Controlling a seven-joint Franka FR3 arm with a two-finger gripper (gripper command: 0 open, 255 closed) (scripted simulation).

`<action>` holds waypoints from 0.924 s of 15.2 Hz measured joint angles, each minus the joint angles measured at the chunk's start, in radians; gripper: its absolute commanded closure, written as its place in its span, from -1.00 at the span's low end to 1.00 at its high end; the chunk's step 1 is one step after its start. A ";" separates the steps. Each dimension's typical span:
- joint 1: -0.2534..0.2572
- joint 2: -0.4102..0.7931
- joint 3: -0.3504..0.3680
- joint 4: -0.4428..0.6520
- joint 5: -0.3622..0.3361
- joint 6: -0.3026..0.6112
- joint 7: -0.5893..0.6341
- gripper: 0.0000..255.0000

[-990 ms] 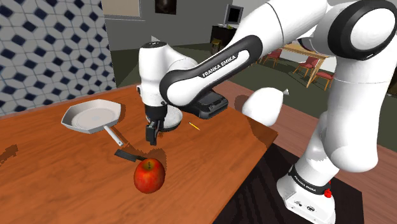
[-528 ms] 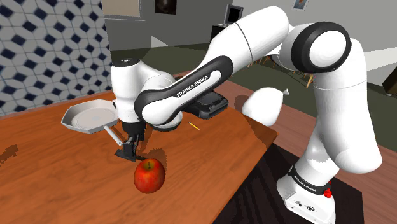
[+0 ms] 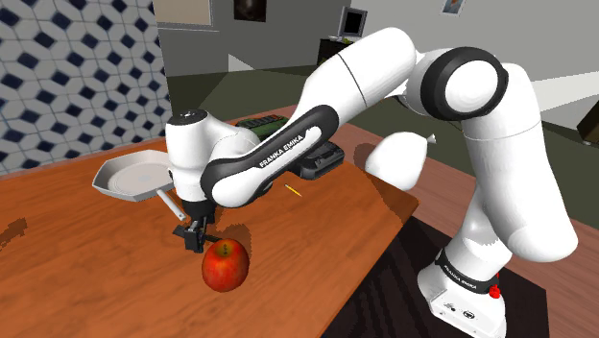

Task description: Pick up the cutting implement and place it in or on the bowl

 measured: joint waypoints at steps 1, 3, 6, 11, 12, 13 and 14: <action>0.001 0.004 -0.001 0.001 -0.001 0.003 0.002 -1.00; 0.002 0.006 -0.002 0.000 -0.002 0.005 0.002 -1.00; 0.002 0.006 -0.002 0.000 -0.002 0.006 0.002 -1.00; 0.002 0.006 -0.002 0.000 -0.002 0.006 0.002 1.00; 0.002 0.006 -0.002 0.000 -0.002 0.006 0.002 1.00; 0.002 0.006 -0.002 0.000 -0.002 0.006 0.002 1.00; 0.002 0.006 -0.002 0.000 -0.002 0.006 0.002 1.00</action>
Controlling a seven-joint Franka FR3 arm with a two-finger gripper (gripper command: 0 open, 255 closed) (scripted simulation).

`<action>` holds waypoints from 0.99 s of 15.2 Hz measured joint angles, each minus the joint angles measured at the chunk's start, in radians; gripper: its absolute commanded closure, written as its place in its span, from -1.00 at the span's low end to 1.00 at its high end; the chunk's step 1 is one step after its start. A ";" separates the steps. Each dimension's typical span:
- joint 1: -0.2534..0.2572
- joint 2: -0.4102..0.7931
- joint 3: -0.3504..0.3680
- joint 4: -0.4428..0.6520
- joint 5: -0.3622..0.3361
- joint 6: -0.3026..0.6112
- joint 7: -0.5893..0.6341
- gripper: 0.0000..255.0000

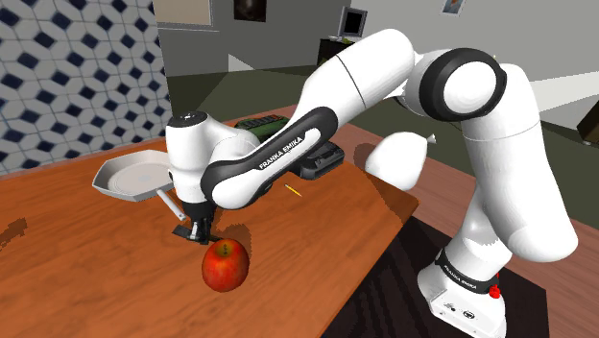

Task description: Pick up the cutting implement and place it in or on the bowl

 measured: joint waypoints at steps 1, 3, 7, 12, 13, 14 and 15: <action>0.000 0.000 0.000 0.000 0.000 0.000 0.000 1.00; 0.000 0.000 0.000 0.000 0.000 0.000 0.000 1.00; -0.003 -0.023 0.007 0.005 0.009 -0.028 -0.004 1.00; -0.011 -0.063 0.018 0.013 0.025 -0.074 -0.016 1.00; -0.012 -0.072 0.020 0.012 0.028 -0.081 -0.017 1.00; -0.014 -0.077 0.022 0.017 0.031 -0.092 -0.020 1.00; -0.014 -0.082 0.023 0.024 0.033 -0.103 -0.023 1.00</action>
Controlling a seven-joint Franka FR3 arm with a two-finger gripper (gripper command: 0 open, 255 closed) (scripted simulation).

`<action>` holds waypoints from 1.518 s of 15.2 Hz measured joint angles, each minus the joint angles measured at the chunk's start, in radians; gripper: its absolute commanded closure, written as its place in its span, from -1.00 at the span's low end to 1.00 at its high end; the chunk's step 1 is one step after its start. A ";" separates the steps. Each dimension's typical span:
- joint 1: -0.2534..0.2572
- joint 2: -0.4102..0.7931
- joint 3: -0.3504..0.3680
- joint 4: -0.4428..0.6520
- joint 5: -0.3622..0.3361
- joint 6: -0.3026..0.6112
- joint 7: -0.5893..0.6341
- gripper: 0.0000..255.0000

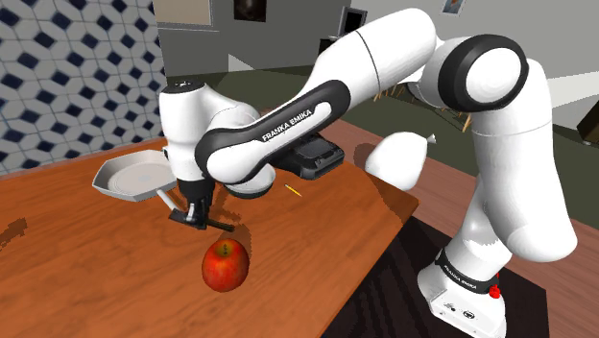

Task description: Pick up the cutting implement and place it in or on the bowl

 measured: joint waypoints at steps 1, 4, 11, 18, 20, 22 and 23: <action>-0.001 -0.005 0.002 0.005 0.003 -0.010 -0.003 1.00; -0.004 -0.029 0.008 0.010 0.012 -0.038 -0.007 1.00; -0.009 -0.068 0.018 0.050 0.030 -0.114 -0.021 1.00; -0.020 -0.105 0.024 0.083 0.047 -0.181 -0.041 1.00; -0.049 -0.127 0.019 0.052 0.057 -0.170 -0.073 1.00; -0.082 -0.135 0.009 0.051 0.064 -0.173 -0.117 1.00; -0.101 -0.151 0.006 0.025 0.071 -0.162 -0.138 1.00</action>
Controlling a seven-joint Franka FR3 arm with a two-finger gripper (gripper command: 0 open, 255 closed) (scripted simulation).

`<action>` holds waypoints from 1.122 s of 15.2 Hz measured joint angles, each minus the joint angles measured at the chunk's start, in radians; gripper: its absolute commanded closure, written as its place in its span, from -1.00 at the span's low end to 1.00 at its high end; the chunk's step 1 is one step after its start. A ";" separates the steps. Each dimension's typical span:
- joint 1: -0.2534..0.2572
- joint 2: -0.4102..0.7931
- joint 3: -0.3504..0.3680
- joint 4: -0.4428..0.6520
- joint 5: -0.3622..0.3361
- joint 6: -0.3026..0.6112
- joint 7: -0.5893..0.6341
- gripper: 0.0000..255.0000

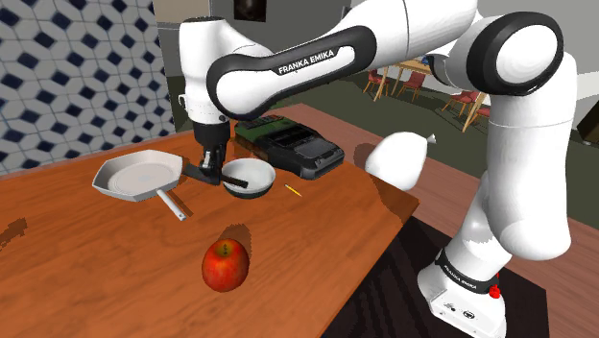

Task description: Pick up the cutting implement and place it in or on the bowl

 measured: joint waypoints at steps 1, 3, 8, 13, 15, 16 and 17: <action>-0.016 -0.009 -0.004 -0.011 0.005 0.003 -0.021 1.00; -0.049 -0.022 -0.013 -0.022 0.014 0.005 -0.064 1.00; -0.129 -0.043 -0.041 -0.048 0.032 0.018 -0.174 1.00; -0.199 -0.032 -0.071 -0.028 0.043 0.014 -0.278 1.00; -0.218 -0.029 -0.079 -0.029 0.045 0.019 -0.306 1.00; -0.221 -0.028 -0.080 -0.036 0.045 0.027 -0.308 1.00; -0.222 -0.026 -0.081 -0.042 0.044 0.036 -0.310 1.00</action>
